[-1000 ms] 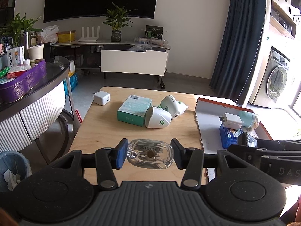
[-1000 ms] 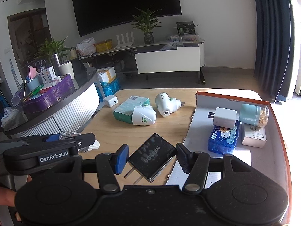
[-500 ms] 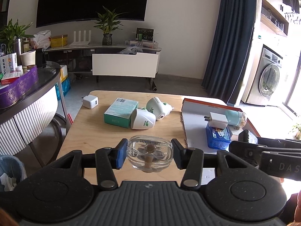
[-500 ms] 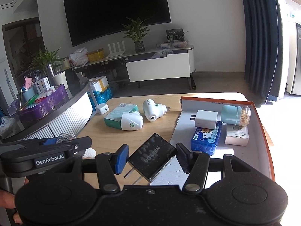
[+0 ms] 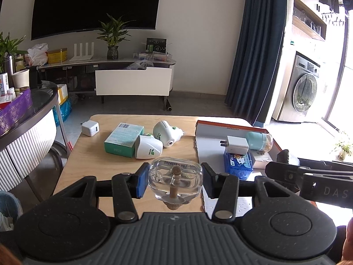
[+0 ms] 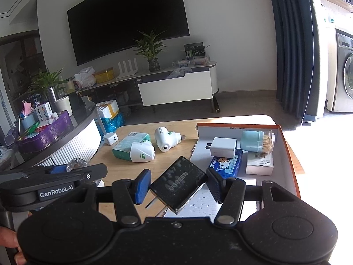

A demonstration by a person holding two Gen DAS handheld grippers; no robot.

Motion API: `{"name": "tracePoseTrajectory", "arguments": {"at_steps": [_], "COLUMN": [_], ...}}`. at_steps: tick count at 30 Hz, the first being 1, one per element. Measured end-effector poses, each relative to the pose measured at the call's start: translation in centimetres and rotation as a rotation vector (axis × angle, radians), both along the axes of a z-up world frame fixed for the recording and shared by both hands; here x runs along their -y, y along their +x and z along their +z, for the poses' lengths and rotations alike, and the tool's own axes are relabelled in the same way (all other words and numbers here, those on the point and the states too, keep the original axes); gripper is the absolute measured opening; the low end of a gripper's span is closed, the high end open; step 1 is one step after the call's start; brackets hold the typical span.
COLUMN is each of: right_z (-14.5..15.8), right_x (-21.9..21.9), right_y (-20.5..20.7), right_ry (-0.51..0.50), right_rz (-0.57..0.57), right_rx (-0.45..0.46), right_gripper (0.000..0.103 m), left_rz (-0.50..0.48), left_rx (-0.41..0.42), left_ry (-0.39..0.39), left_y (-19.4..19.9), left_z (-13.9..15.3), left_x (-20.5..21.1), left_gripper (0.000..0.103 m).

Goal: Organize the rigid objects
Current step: 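Bring the held glass bottle and black charger over the tray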

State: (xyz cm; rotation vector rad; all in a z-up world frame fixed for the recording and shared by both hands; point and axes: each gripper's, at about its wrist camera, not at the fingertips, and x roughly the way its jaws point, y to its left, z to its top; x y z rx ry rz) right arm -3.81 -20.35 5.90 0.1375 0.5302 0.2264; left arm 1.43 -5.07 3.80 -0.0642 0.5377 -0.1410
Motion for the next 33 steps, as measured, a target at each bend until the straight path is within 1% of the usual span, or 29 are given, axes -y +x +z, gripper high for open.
{"name": "tracePoseTrajectory", "arguments": {"at_steps": [10, 21, 33], "right_z": [0.4, 0.5, 0.4], "right_x": [1.5, 3.2, 4.9], "right_y": [-0.5, -1.1, -1.3], "right_ry": [0.004, 0.01, 0.023], "right_rz": [-0.047, -0.099, -0.148], "right_rx": [0.015, 0.026, 0.03], "right_gripper": [0.067, 0.067, 0.068], "left_rz": [-0.045, -0.087, -0.139], "left_rx": [0.017, 0.023, 0.026], "left_ry": [0.005, -0.005, 0.0], "left_y": [0.2, 0.6, 0.8], "left_z": [0.3, 0.6, 0.7], "left_x": [1.5, 3.0, 5.1], "left_gripper": [0.05, 0.05, 0.05]}}
